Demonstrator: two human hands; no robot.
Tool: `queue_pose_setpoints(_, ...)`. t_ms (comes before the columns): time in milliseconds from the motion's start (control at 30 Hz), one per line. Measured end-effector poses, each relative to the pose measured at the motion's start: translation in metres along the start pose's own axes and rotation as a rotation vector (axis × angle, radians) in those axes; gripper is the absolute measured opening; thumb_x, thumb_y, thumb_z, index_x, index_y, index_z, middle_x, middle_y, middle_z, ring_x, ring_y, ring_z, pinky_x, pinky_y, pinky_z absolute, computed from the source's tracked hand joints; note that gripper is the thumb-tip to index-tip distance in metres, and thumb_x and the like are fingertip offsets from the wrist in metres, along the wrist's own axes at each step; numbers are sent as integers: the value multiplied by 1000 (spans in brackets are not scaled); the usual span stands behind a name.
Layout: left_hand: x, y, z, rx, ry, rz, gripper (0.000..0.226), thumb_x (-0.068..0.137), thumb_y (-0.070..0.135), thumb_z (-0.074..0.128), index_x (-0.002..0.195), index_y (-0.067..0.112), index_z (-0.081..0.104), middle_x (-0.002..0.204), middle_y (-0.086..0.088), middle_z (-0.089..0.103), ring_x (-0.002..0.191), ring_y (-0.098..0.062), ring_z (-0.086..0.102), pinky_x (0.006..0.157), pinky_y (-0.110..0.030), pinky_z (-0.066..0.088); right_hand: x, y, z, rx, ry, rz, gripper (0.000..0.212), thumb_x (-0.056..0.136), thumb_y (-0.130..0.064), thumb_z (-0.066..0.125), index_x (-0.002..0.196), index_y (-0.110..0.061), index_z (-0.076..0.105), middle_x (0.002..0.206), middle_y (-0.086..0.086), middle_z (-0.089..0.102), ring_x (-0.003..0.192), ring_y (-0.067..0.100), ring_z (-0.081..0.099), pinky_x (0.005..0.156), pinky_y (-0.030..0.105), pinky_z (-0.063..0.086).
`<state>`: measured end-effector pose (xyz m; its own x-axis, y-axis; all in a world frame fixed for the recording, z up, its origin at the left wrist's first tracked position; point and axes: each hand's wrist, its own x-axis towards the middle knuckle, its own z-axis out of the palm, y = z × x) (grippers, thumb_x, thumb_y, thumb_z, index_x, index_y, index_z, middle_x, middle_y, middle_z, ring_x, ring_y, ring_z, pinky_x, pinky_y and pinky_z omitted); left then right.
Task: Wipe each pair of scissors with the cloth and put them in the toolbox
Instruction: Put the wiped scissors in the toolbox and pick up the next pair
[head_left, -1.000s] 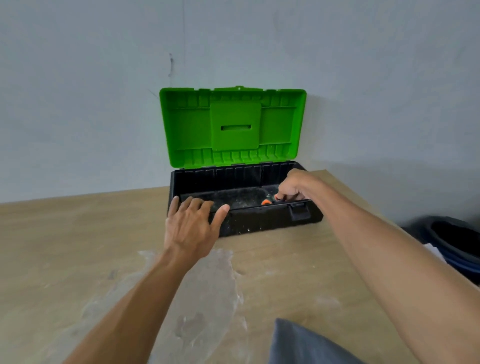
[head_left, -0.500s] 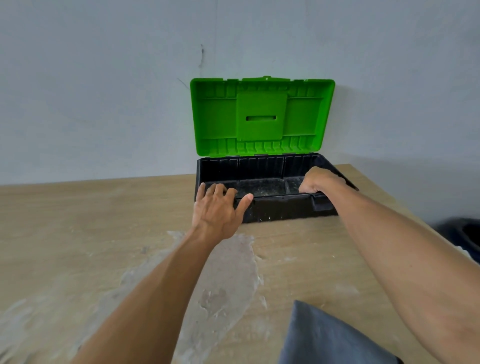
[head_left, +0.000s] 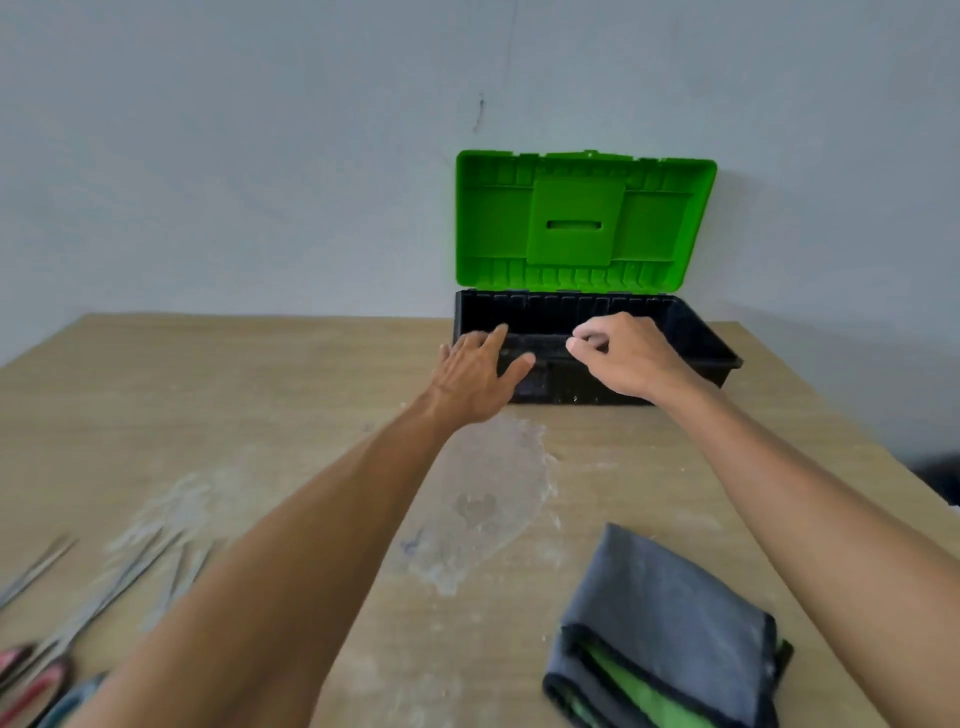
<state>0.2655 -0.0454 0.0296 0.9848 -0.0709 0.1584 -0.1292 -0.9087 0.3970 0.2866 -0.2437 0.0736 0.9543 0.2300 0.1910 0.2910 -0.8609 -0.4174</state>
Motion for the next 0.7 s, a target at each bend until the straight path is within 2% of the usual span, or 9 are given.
queue_pose_setpoints(67, -33, -6, -15, -47, 45, 5, 70, 100, 54, 38, 156, 16, 21, 153, -15, 37, 141, -31, 35, 117, -49, 26, -23, -26, -1, -6, -37, -71, 32, 106, -34, 58, 120, -14, 78, 114, 14, 79, 111, 33, 69, 97, 43, 54)
queue_pose_setpoints(133, -68, -21, -31, -18, 46, 7, 66, 98, 50, 46, 153, 17, 30, 144, -15, 47, 133, -31, 45, 110, -41, 36, -49, -53, 2, 0, -79, -140, 30, 104, -36, 60, 119, -17, 79, 119, 6, 78, 115, 26, 68, 96, 37, 52)
queue_pose_setpoints(267, -148, -56, -60, 15, 12, -45, 51, 96, 47, 55, 138, 18, 55, 133, -7, 62, 123, -24, 56, 101, -31, 41, -106, -103, 25, 7, -184, -264, 30, 101, -42, 62, 117, -25, 80, 119, -4, 79, 110, 15, 72, 89, 28, 49)
queue_pose_setpoints(400, -237, -88, -68, 7, 20, -160, 43, 94, 46, 58, 128, 20, 64, 124, -1, 68, 116, -20, 61, 98, -33, 46, -166, -145, 60, 120, -325, -326, 35, 101, -44, 66, 127, -22, 76, 121, -2, 78, 104, 11, 72, 91, 27, 55)
queue_pose_setpoints(567, -303, -105, -66, 20, 54, -229, 43, 92, 43, 61, 128, 20, 65, 125, 0, 67, 115, -17, 61, 97, -31, 45, -213, -178, 92, 203, -404, -290, 39, 98, -46, 70, 127, -21, 76, 119, -2, 78, 96, 9, 70, 81, 17, 52)
queue_pose_setpoints(633, -321, -109, -65, 31, 8, -243, 46, 90, 42, 63, 126, 15, 66, 126, -3, 66, 115, -19, 60, 97, -32, 47, -224, -186, 99, 195, -396, -264, 44, 94, -52, 73, 123, -19, 77, 115, -1, 79, 92, 9, 71, 72, 13, 49)
queue_pose_setpoints(700, -334, -112, -60, 64, -67, -221, 48, 85, 44, 67, 120, 12, 69, 127, -3, 62, 115, -21, 59, 96, -34, 48, -235, -192, 107, 154, -405, -243, 56, 87, -58, 77, 118, -11, 77, 110, 4, 79, 90, 16, 73, 71, 19, 53)
